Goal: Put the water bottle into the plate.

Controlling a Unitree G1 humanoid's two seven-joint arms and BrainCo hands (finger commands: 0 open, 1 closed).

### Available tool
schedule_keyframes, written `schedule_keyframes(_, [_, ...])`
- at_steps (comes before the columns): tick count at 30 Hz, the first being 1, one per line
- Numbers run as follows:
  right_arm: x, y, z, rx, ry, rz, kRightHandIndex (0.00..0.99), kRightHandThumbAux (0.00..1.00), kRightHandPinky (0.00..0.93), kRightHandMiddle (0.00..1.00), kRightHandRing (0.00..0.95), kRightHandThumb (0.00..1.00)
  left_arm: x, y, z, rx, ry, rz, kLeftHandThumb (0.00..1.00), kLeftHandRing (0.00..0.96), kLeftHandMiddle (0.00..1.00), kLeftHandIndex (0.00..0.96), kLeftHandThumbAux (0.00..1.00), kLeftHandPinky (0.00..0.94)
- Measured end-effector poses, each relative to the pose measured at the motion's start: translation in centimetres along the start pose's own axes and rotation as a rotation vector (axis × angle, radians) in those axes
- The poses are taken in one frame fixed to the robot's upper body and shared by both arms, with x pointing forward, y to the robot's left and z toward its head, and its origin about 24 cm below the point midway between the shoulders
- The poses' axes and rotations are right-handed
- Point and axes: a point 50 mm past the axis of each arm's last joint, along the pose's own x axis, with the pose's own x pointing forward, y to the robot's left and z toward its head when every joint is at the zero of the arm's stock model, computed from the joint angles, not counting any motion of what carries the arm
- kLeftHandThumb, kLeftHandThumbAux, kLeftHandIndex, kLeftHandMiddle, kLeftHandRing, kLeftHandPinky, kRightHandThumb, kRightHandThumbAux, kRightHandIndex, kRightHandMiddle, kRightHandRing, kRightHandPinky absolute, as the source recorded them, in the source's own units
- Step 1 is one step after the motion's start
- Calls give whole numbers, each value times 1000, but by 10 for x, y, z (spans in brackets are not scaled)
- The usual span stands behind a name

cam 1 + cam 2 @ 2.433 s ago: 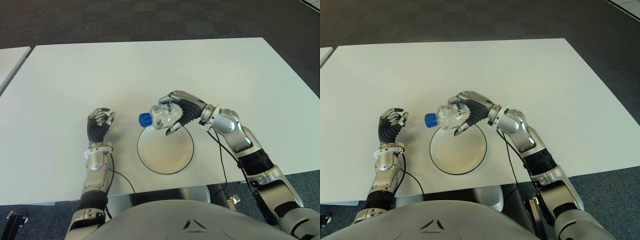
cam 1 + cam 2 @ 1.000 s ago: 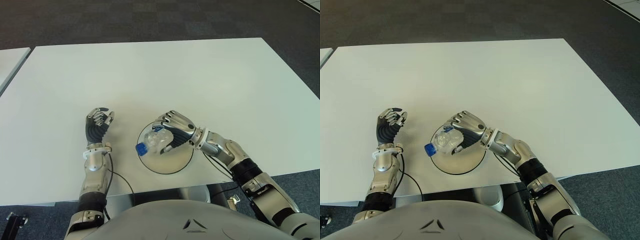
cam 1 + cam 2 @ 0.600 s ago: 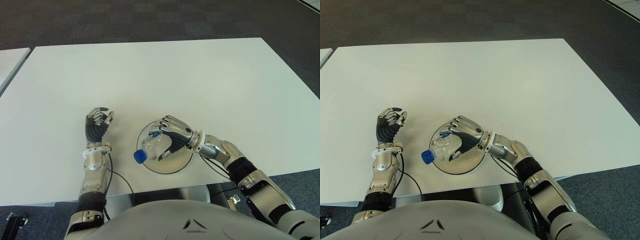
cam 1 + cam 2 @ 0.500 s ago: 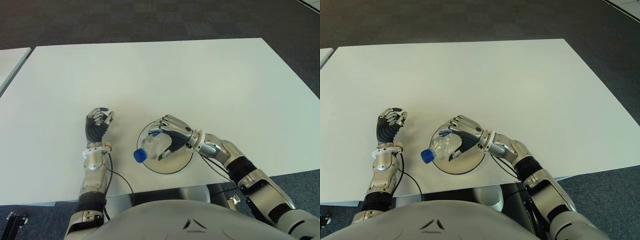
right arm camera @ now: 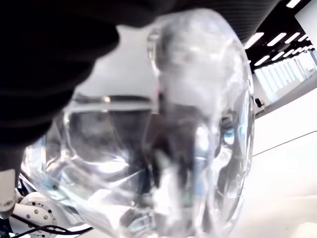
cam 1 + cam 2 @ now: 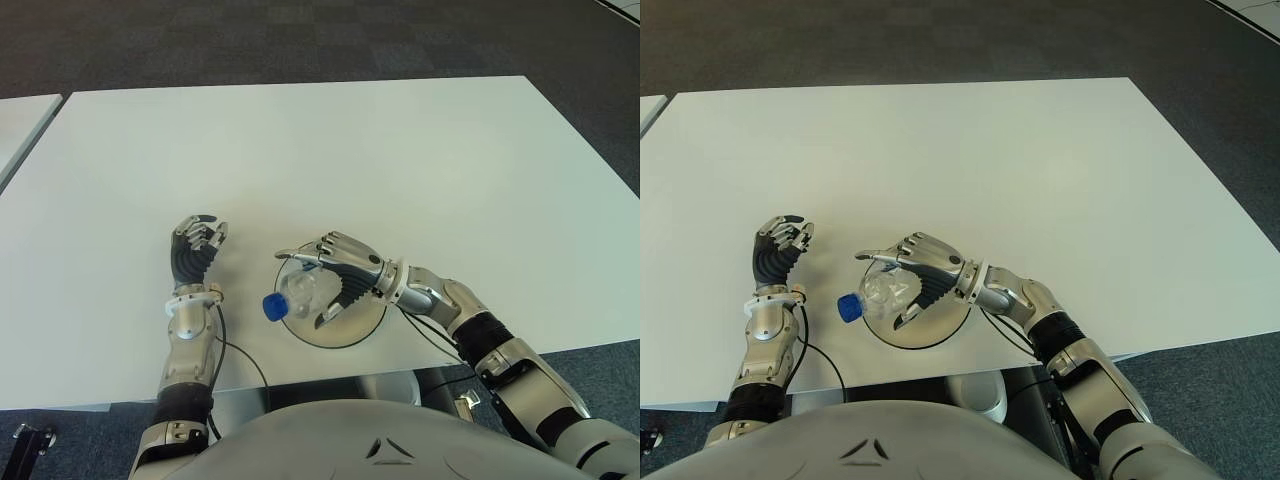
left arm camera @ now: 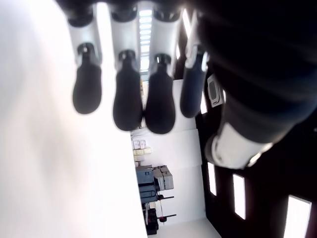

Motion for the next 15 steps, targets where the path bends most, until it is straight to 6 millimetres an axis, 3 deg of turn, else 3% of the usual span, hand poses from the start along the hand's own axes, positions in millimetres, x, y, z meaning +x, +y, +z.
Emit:
schedule_keyframes(6, [-1, 1, 1, -4, -14, 10, 2, 491, 1, 12, 8, 3, 0, 0, 0, 2, -1, -2, 706, 686, 704, 436, 716, 662])
schedule_keyframes(15, [-1, 0, 2, -22, -45, 31, 0, 464, 0, 0, 0, 0, 0, 0, -1, 7, 21, -2, 707, 673, 693, 436, 716, 649])
